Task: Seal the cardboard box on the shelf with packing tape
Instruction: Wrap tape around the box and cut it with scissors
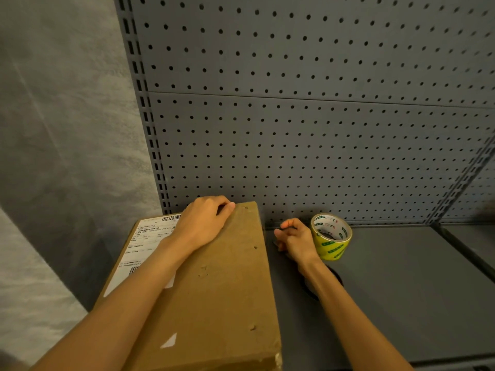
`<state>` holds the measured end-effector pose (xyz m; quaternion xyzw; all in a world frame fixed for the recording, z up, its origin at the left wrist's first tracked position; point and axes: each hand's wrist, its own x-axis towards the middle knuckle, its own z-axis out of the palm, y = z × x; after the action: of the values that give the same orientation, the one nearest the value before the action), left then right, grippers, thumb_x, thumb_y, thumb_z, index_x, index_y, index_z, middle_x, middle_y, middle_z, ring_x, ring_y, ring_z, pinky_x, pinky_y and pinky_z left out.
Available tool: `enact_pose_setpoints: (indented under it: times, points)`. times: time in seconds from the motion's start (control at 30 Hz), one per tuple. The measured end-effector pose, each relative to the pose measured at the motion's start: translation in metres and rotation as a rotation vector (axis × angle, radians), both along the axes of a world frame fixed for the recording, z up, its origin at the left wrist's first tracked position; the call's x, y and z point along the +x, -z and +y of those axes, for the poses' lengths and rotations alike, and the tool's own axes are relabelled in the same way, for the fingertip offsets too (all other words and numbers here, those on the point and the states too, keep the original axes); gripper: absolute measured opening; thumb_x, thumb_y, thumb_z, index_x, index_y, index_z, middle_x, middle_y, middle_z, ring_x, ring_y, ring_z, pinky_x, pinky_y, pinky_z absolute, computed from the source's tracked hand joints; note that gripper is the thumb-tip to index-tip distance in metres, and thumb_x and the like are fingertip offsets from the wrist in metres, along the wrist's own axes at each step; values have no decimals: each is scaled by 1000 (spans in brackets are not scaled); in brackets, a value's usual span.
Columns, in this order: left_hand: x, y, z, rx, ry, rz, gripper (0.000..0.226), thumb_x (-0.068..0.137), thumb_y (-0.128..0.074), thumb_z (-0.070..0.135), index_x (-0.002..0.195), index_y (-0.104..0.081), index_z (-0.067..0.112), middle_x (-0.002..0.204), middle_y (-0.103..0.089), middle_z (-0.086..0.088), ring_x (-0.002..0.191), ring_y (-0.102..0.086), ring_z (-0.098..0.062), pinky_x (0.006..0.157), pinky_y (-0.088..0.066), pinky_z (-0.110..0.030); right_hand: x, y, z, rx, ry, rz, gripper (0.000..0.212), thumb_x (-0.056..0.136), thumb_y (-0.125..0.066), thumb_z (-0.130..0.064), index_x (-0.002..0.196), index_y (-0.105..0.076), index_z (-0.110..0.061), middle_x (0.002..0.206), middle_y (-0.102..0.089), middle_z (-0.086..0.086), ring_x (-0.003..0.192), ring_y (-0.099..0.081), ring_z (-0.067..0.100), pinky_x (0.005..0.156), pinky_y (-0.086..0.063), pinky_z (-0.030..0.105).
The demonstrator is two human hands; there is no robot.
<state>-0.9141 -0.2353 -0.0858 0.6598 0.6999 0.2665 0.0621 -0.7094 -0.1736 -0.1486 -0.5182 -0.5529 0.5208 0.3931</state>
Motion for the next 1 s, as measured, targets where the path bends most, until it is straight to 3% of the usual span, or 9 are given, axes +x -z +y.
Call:
enact_pose_setpoints:
  times: [0.17,0.3,0.4,0.7,0.87,1.0]
  points:
    - [3,3,2,-26,12,30,32,98,-41,40,110,-65,22,107,-67,2,94,-60,-15,82,-49,-34,-5,-5,5,3,-15,28,6,95,-54,-12,89,-55,-10,73,-59,9,59,-57,17,55,-51,26]
    - [2,3,2,-21,5,11,32,98,-41,40,110,-64,22,107,-67,1,95,-60,-16,82,-49,-34,-15,-12,2,-77,-109,64,36,99,-42,-39,101,-61,-9,81,-64,11,69,-62,22,62,-53,33]
    - [2,3,1,-28,6,14,32,98,-41,40,110,-64,23,107,-67,1,94,-61,-16,82,-49,-35,-16,-17,2,-126,-165,97,46,97,-37,-50,105,-65,-14,91,-65,9,80,-61,22,67,-52,32]
    - [1,2,1,-37,3,1,32,98,-40,40,110,-64,22,105,-67,1,93,-60,-16,81,-48,-34,-9,-23,7,-118,-153,100,37,94,-49,-45,90,-60,-10,101,-62,14,89,-61,26,71,-51,34]
    - [2,1,1,-31,1,-3,32,98,-41,40,109,-64,22,105,-67,0,93,-60,-16,79,-46,-32,-6,-19,4,-234,-248,255,29,92,-55,-40,84,-56,-13,81,-64,9,70,-61,20,67,-49,34]
    - [2,1,0,-24,2,1,32,98,-41,39,110,-64,21,106,-67,0,93,-60,-17,79,-46,-32,-4,-16,2,-213,-311,288,14,90,-62,-27,84,-58,-14,81,-62,9,74,-61,21,74,-49,34]
